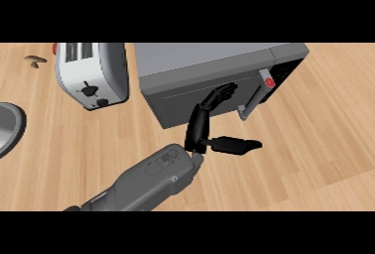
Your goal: Pick up the milk, place it into the microwave and close the microwave
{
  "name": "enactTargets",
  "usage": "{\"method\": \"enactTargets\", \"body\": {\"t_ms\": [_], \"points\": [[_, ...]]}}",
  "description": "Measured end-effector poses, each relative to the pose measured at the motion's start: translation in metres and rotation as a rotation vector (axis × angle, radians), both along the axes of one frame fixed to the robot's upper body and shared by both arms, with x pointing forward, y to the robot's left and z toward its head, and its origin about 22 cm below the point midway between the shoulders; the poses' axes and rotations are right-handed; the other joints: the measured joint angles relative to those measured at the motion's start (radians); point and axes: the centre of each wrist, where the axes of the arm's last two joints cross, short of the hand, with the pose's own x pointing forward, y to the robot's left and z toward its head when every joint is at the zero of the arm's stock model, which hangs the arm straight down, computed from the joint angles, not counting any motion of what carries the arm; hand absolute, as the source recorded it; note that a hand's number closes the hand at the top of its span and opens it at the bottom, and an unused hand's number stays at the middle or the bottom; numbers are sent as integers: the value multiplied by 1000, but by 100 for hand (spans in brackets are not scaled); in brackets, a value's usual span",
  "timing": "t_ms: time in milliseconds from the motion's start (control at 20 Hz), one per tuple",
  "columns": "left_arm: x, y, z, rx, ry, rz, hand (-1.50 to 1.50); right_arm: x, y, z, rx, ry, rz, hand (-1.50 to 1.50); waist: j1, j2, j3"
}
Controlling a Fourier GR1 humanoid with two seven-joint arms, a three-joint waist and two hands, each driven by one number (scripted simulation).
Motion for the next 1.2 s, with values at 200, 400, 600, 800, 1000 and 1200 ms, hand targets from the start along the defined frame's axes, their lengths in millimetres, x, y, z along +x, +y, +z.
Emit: {"method": "enactTargets", "body": {"t_ms": [200,400,600,800,1000,1200], "points": [[1,-1,1,-11,-9,1,-150,6,-1,5,-8,-21,-6,150,0,5,1],[2,-1,0,-19,-20,3,-150,12,-1,10,-18,-28,-6,150,0,8,1],[2,-1,-1,-33,-24,4,-150,17,-3,15,-25,-38,-4,150,-3,9,1],[2,-3,1,-41,-41,-12,-150,28,7,-15,190,51,96,-150,6,17,7],[2,-3,0,-52,-46,-9,-150,36,8,-28,291,113,148,-150,5,18,7],[3,-2,-1,-60,-53,-4,-150,43,5,-34,350,154,177,-150,0,17,7]]}}
